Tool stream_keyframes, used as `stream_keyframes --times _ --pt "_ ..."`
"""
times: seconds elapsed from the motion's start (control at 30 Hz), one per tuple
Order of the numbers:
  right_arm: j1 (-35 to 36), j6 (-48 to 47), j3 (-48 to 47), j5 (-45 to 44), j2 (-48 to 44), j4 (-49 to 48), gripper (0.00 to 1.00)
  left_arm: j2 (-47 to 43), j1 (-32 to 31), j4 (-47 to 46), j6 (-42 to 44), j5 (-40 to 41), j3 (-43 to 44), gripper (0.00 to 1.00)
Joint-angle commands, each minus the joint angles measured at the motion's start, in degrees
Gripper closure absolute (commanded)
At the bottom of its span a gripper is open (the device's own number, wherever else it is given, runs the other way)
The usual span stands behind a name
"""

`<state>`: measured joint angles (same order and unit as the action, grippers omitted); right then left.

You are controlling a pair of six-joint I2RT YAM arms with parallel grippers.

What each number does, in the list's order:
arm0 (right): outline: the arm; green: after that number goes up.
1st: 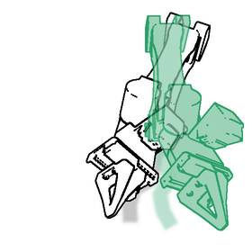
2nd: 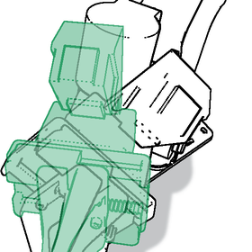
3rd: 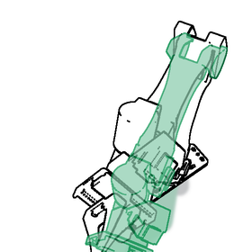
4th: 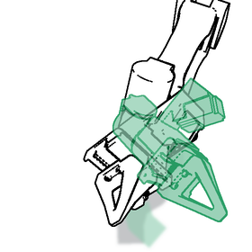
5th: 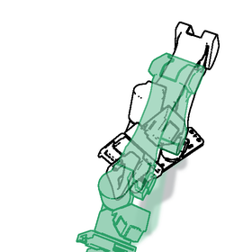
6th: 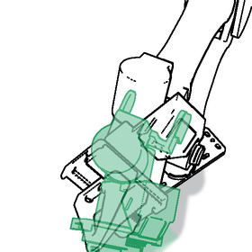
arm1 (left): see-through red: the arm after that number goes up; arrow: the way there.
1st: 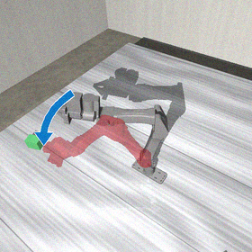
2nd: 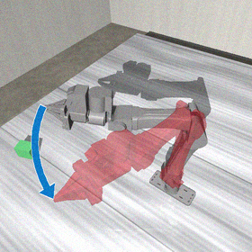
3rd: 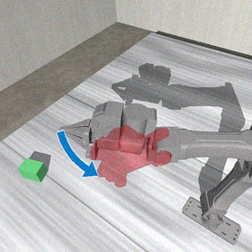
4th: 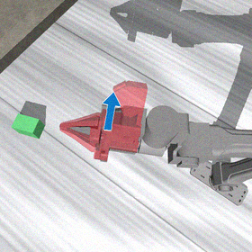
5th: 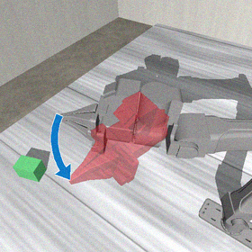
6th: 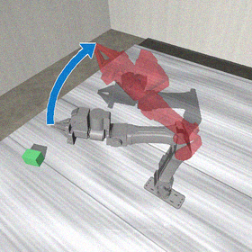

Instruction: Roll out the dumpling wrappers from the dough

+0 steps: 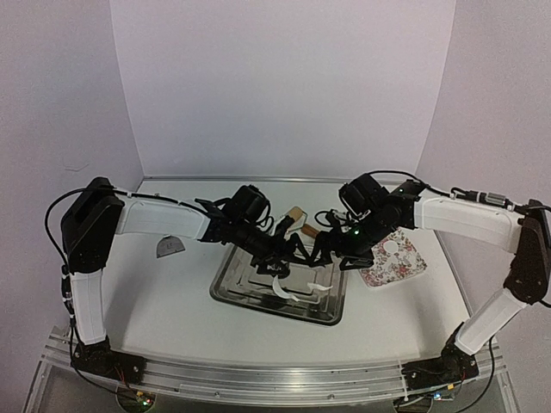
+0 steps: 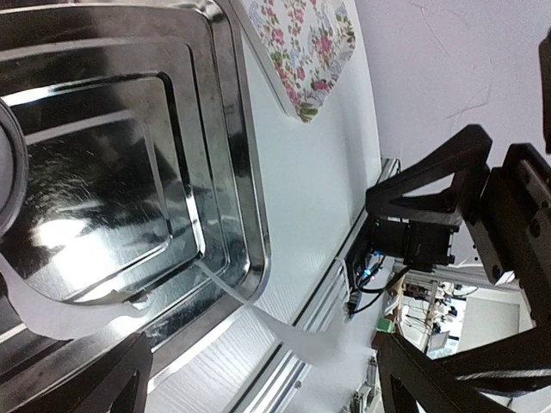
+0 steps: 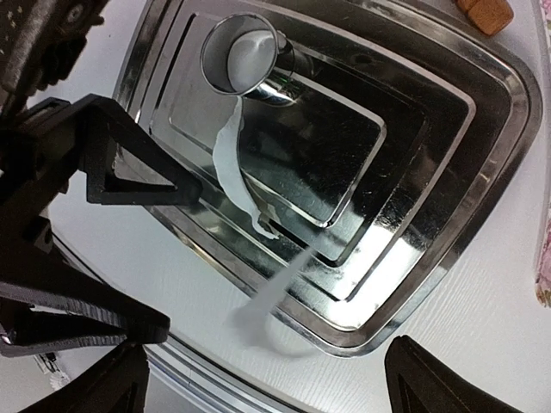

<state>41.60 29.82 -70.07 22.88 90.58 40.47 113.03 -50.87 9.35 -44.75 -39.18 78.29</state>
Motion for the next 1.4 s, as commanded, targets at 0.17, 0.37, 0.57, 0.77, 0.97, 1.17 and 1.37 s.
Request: stream_keyframes --times 0.17,0.37,0.57,0.77,0.97,1.17,1.37 --pt "-0.1 3.0 0.1 -5.2 -4.0 -1.7 0.04 0.4 -1.1 -0.1 4.5 -4.9 1.0 0.11" --pt "-0.1 3.0 -1.5 -7.7 -2.2 -1.4 0.09 -8.5 -0.1 7.1 2.7 16.3 -0.4 0.09" --pt "-0.1 -0.7 -9.8 -7.8 8.0 0.2 0.22 -14.4 0.0 11.6 -3.6 29.5 -5.4 0.13" --pt "-0.1 -3.6 -20.9 -9.1 20.2 1.3 0.38 -12.7 0.0 14.3 -5.1 29.1 -6.7 0.28" --pt "-0.1 -6.5 -30.7 -9.8 30.5 3.2 0.51 -10.2 0.0 15.6 -4.5 28.7 -5.6 0.39" --pt "0.0 -9.3 -37.0 -10.1 37.1 5.6 0.59 -7.3 0.1 17.1 -3.7 27.3 -4.3 0.43" --pt "0.1 -10.6 -41.9 -10.6 41.8 8.1 0.68 -4.6 0.1 19.1 -2.1 26.9 -1.8 0.44"
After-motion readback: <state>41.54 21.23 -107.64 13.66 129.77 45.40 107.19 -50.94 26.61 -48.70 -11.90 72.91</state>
